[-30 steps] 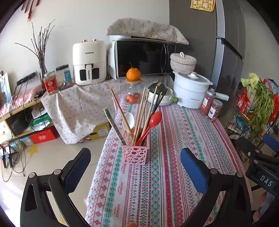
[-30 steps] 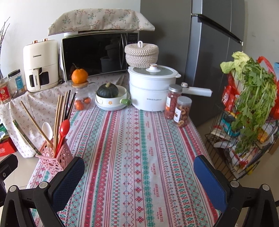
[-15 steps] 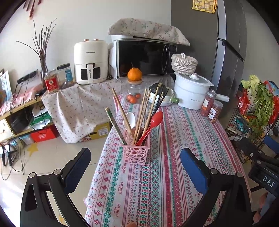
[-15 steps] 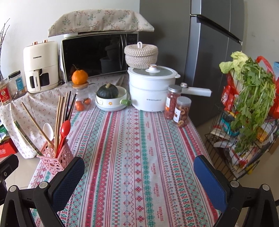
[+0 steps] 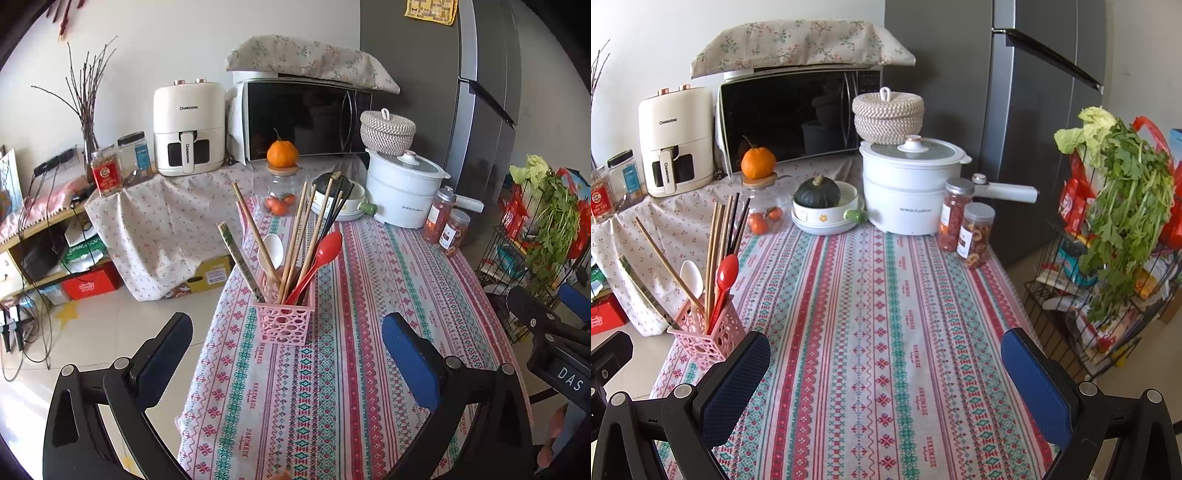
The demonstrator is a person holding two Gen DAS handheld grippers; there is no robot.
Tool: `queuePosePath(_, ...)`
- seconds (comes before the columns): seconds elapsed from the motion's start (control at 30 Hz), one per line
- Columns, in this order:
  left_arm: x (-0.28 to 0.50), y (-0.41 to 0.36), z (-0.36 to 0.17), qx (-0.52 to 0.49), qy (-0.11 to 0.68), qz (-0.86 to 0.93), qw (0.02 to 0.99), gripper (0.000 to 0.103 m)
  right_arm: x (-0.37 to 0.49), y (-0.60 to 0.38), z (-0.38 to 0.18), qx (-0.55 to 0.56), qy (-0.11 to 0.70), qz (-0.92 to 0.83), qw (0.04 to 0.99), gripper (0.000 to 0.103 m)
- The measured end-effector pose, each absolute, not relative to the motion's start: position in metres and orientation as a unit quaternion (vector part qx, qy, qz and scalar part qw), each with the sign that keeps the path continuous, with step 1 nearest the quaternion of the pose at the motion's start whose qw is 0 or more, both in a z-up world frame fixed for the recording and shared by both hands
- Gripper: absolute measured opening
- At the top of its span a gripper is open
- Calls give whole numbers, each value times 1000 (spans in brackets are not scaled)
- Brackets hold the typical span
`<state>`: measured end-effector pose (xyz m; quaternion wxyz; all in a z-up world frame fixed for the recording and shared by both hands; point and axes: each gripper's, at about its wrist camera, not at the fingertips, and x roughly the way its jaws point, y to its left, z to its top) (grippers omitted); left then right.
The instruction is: Organize utensils
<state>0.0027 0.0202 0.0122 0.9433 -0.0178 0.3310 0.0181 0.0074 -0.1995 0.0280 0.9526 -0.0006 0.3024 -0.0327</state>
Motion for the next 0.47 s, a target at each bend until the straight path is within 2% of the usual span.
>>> queuePosePath(0.47, 2, 17, 6, -20, 335, 11, 942, 103, 10, -199, 25, -1, 306, -32, 952, 103)
